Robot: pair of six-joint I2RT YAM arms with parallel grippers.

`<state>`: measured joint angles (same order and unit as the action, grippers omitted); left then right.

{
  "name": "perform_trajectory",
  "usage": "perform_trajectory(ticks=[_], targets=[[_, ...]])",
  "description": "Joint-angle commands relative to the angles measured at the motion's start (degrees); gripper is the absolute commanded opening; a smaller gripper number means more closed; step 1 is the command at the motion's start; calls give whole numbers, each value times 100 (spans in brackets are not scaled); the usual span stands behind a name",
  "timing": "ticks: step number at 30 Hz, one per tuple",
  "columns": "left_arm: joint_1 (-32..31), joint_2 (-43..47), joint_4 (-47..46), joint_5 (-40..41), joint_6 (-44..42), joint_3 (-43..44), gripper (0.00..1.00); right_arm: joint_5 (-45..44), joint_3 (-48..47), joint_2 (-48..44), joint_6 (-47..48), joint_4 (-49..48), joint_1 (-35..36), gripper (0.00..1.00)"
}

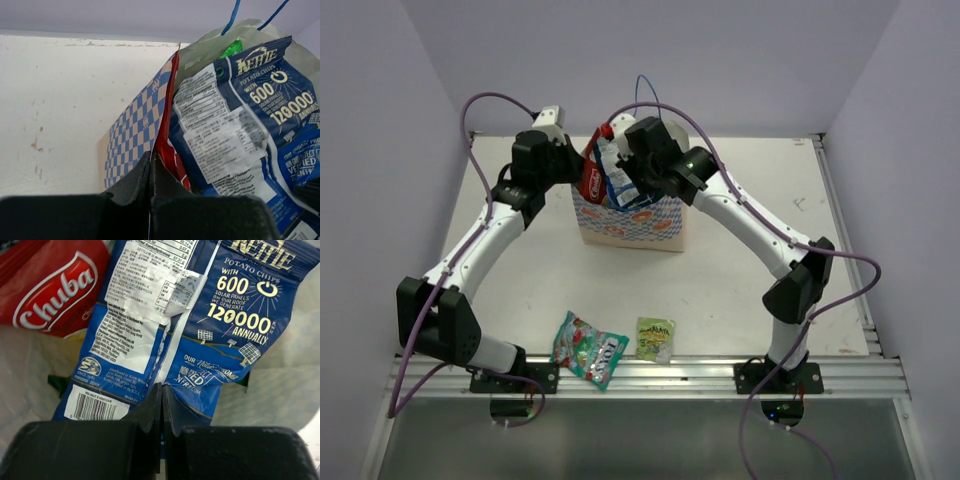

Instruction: Place the snacks into the paper bag

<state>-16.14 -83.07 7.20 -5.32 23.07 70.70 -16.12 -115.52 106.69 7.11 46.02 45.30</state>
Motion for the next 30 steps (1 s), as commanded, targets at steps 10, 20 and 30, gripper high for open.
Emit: perform_trajectory(ticks=[10, 20, 30], targets=[[-12, 317, -166, -39, -92, 85, 0, 1110, 205, 229, -149, 522, -12, 0], [-12, 344, -158, -48, -101, 93, 0, 682, -94, -103, -105, 559, 31, 45], [-12, 309, -184, -21, -101, 85, 0, -1156, 1549, -2792, 36, -1103, 1147, 93]])
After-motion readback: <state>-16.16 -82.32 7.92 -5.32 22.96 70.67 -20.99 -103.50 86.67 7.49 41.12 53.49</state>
